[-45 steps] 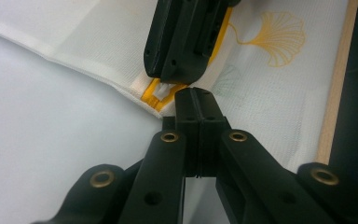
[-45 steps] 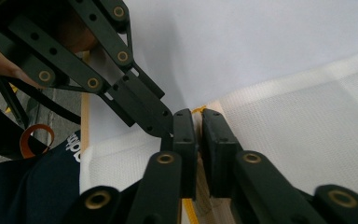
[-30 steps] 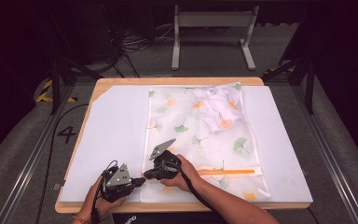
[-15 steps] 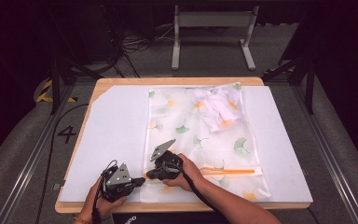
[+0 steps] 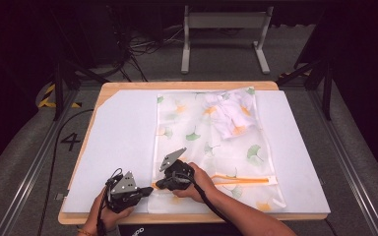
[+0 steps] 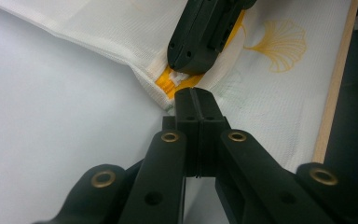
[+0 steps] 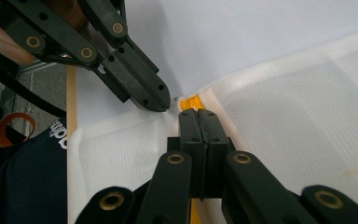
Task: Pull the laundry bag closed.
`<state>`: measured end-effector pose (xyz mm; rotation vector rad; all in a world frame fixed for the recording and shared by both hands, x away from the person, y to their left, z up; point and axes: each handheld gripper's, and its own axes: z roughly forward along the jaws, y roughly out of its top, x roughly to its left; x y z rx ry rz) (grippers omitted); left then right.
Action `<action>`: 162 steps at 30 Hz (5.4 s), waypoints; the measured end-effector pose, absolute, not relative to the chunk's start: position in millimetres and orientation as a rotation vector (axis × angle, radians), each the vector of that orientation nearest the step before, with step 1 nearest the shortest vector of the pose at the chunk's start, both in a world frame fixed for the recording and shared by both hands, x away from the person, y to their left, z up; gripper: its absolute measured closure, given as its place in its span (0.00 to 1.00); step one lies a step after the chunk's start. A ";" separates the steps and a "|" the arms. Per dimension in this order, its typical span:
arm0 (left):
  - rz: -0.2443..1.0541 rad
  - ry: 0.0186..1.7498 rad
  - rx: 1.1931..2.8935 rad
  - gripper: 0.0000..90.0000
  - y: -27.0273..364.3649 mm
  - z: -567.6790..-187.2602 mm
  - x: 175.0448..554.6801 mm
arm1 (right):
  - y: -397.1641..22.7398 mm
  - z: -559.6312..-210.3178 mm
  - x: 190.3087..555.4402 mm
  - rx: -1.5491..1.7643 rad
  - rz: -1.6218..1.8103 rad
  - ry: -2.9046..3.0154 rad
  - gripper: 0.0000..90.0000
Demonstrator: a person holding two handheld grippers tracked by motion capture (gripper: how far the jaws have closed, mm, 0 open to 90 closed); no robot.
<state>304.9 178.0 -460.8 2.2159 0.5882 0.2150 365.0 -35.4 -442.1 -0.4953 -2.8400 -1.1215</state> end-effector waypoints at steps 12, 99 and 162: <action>0.229 0.579 2.221 1.00 177.5 -460.9 304.0 | -40.8 -440.6 363.7 -0.482 -1.109 -2.855 1.00; 0.233 0.567 2.236 1.00 177.0 -460.0 304.6 | -153.1 -427.0 356.2 -0.653 -1.059 -2.938 1.00; 0.211 0.572 2.234 1.00 177.7 -459.9 306.7 | -331.8 -417.9 331.6 -1.156 -1.038 -2.894 1.00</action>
